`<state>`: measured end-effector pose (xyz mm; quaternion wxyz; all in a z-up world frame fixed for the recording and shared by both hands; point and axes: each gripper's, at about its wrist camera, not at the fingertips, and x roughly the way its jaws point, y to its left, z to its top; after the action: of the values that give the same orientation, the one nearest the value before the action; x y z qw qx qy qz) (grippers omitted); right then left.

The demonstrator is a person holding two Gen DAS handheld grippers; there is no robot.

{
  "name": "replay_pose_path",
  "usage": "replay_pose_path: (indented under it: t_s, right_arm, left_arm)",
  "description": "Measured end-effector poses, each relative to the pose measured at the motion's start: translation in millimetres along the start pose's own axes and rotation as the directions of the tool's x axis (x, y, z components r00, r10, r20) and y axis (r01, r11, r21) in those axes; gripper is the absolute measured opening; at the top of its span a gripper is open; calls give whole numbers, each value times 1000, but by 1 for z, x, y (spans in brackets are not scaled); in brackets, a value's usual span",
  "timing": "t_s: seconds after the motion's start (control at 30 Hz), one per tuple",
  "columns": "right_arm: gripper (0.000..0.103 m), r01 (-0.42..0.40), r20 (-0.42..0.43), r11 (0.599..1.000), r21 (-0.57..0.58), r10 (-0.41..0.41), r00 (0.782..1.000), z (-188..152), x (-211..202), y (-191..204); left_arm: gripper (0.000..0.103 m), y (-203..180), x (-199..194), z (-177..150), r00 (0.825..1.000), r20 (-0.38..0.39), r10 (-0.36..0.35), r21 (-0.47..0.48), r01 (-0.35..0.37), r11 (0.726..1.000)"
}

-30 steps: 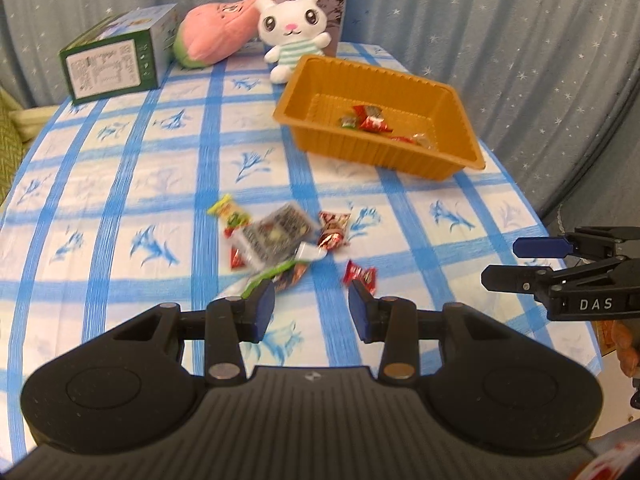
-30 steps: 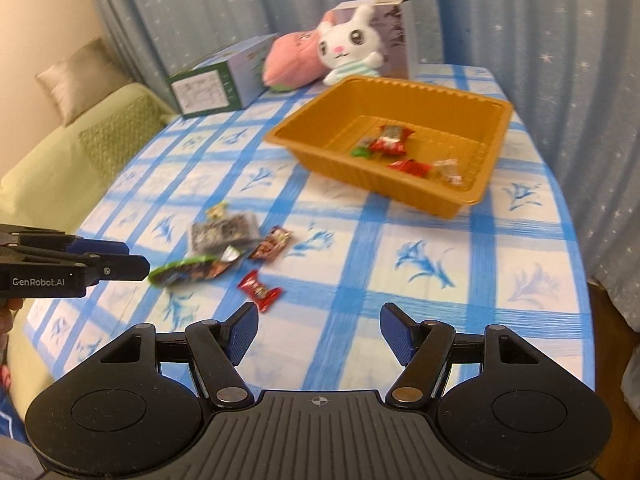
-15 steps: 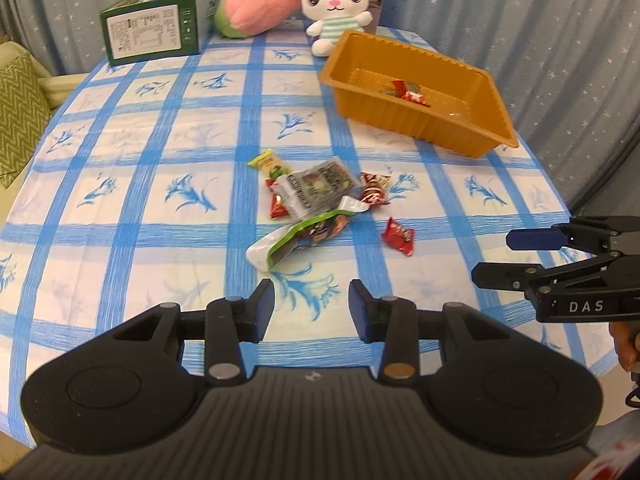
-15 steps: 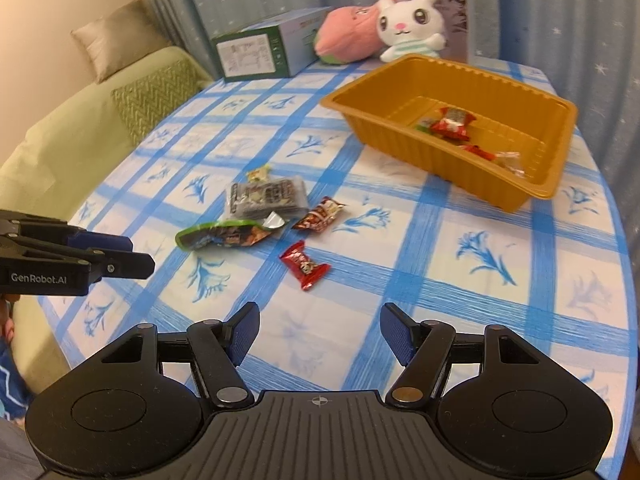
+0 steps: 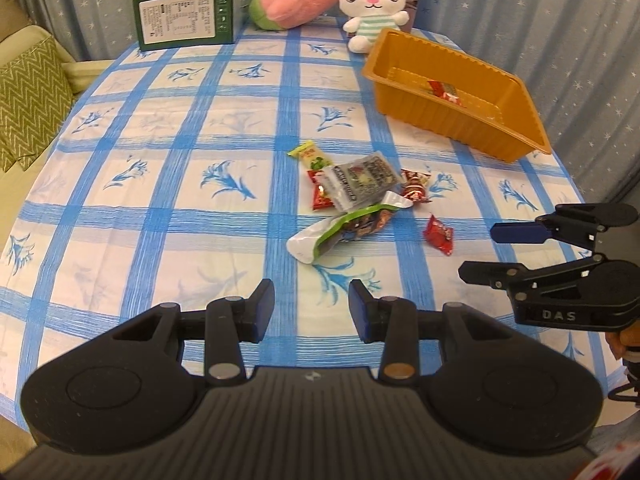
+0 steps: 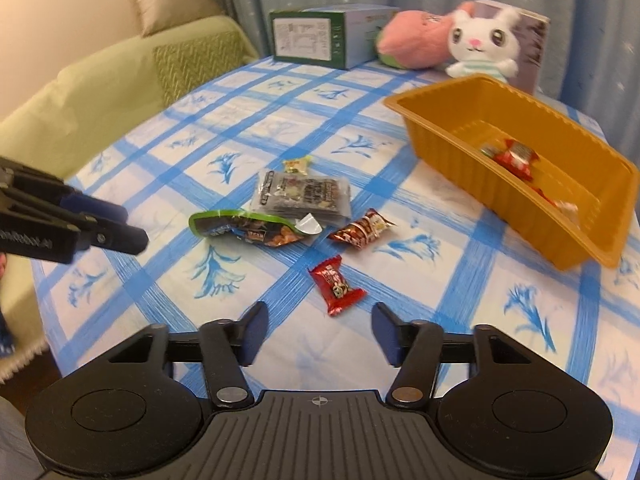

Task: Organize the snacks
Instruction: 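Withdraw both grippers from the tray toward the remaining snacks, then grasp the small red candy packet with the right gripper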

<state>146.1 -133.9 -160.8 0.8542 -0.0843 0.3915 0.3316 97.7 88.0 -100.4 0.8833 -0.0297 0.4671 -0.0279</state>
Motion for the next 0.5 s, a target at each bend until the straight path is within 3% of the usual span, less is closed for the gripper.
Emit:
replay_pose_path:
  t_s: [0.5]
  right_arm:
    - [38, 26, -19, 988, -150, -29, 999, 16, 41, 3]
  left_arm:
    - [37, 11, 5, 1, 1000, -3, 7, -10, -7, 1000]
